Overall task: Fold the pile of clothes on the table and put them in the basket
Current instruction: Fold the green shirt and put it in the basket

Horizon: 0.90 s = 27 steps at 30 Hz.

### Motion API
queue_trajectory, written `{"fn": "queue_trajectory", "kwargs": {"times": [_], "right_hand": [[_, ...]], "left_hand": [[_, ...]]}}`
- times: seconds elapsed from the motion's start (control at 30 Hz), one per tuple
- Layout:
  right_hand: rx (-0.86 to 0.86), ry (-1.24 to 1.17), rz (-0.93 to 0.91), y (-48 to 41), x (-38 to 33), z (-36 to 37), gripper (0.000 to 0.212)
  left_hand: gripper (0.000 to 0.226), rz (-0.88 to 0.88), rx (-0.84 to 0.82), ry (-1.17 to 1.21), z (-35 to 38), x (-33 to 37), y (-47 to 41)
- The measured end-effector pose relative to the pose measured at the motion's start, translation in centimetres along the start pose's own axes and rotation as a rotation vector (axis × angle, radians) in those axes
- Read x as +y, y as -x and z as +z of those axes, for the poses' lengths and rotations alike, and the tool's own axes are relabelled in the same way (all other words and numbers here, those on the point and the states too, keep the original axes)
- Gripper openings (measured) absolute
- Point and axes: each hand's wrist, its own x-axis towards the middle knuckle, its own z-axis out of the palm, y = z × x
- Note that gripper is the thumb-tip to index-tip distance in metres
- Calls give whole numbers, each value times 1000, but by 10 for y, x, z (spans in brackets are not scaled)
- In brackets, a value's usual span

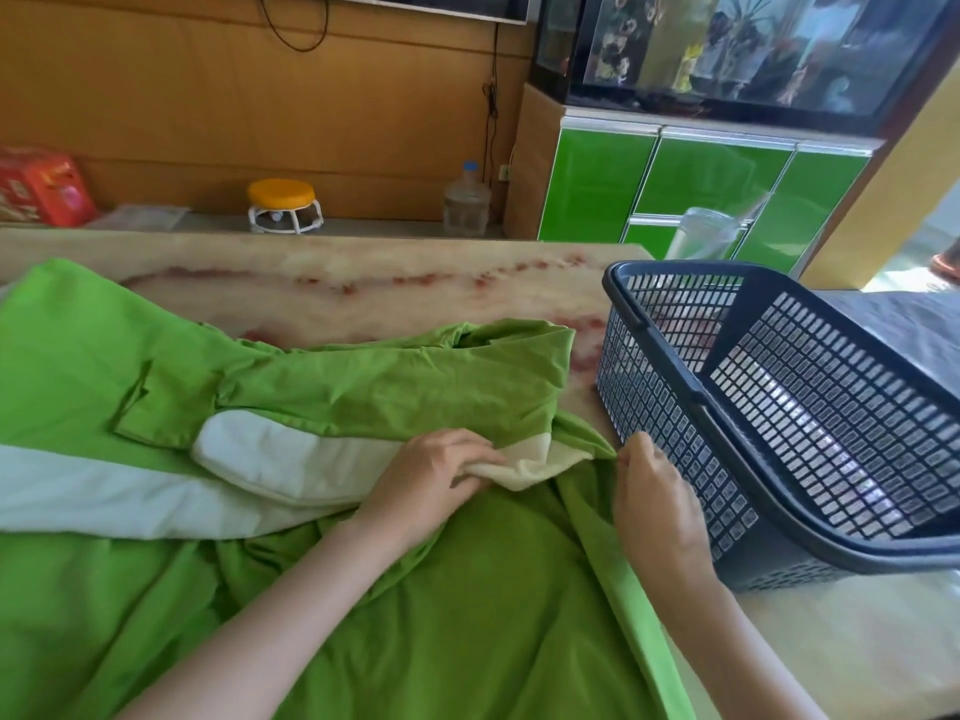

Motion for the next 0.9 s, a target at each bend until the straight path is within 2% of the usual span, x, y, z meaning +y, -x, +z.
{"fn": "queue_trajectory", "kwargs": {"times": [0.07, 0.17, 0.23, 0.3, 0.43, 0.53, 0.63, 0.7, 0.9], "right_hand": [[-83, 67, 14, 1, 4, 1, 15], [-70, -47, -140, 2, 5, 8, 45], [-49, -33, -228, -3, 4, 12, 54], [-18, -60, -263, -13, 1, 15, 49], [97, -74, -277, -20, -6, 12, 18], [125, -23, -184, -11, -2, 7, 16], [-20, 58, -64, -6, -2, 6, 8], [-64, 71, -49, -6, -2, 8, 12], [-7, 23, -80, -9, 3, 12, 13]], "left_hand": [[23, -32, 57, 52, 0, 4, -1], [23, -41, 60, 49, 3, 10, -3], [23, -41, 78, 52, 6, 11, -2], [24, -43, 88, 56, 7, 11, -1], [29, -57, 46, 56, 6, 10, 1], [36, -101, -29, 90, 3, 13, -3], [34, -193, -45, 129, 3, 11, -15], [30, -242, 1, 109, 2, 9, -28], [31, -243, 64, 24, -6, 9, -105]]}}
